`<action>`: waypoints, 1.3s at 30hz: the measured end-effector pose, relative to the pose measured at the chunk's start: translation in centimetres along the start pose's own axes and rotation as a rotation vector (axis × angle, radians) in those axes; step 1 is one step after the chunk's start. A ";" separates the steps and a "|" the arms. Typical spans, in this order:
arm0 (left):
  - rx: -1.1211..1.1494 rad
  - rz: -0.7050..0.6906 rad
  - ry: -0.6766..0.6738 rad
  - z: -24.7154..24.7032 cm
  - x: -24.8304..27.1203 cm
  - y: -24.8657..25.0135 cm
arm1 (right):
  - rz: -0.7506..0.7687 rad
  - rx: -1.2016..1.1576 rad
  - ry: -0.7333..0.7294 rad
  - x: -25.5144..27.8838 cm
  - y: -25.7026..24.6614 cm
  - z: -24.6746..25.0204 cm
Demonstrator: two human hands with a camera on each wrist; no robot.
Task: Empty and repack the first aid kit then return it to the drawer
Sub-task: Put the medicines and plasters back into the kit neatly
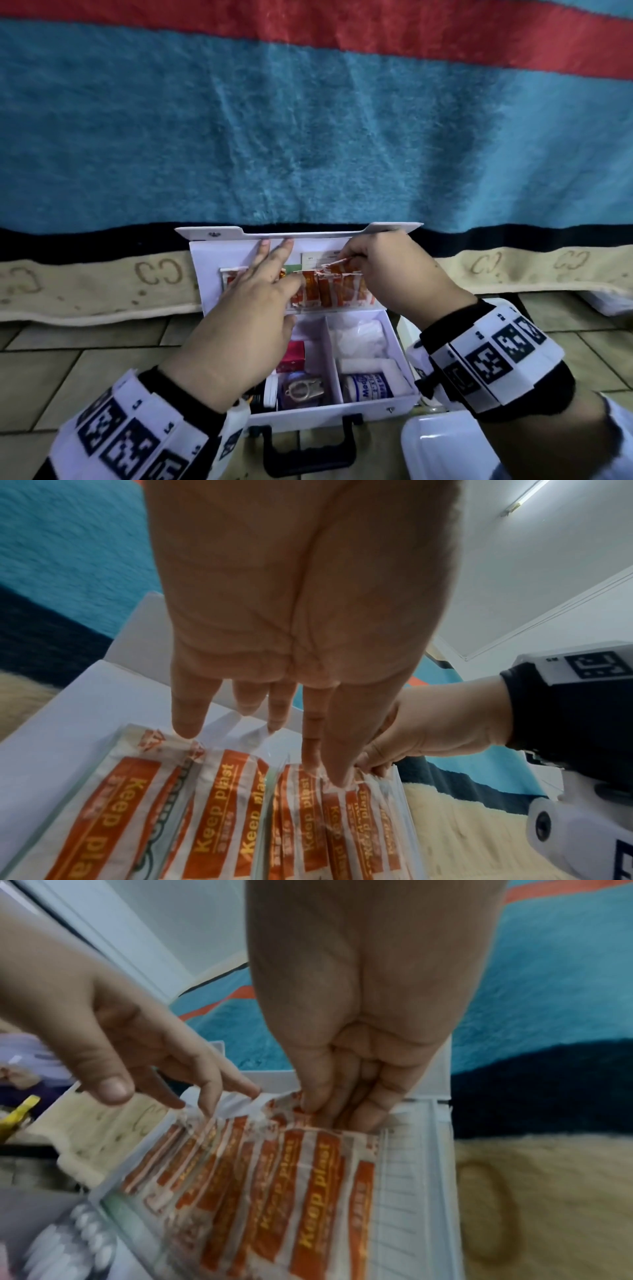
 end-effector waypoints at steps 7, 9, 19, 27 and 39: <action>0.014 0.013 0.001 -0.2 0.0 0.0 | -0.021 0.030 -0.049 0.1 0.0 -0.6; 0.011 0.018 0.002 -0.2 0.1 -0.1 | -0.032 0.065 -0.071 0.3 -0.1 -0.8; -0.036 0.042 -0.019 -0.3 0.1 0.0 | 0.010 0.234 -0.127 1.2 -0.6 -1.2; -0.103 0.039 -0.034 -0.3 -0.2 -0.2 | 0.076 0.021 0.101 4.6 -0.7 2.8; -0.116 0.065 -0.038 -0.1 -0.5 0.1 | -0.339 0.246 -0.598 19.6 7.6 -2.7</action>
Point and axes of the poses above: each hand's wrist, its own x-axis away from the middle knuckle, its own z-axis out of the back of the hand, y = z × x, the point moved 4 cm from there along -x, towards the middle knuckle, and after that the axes turned 1 degree about -z, right-handed, at the moved point
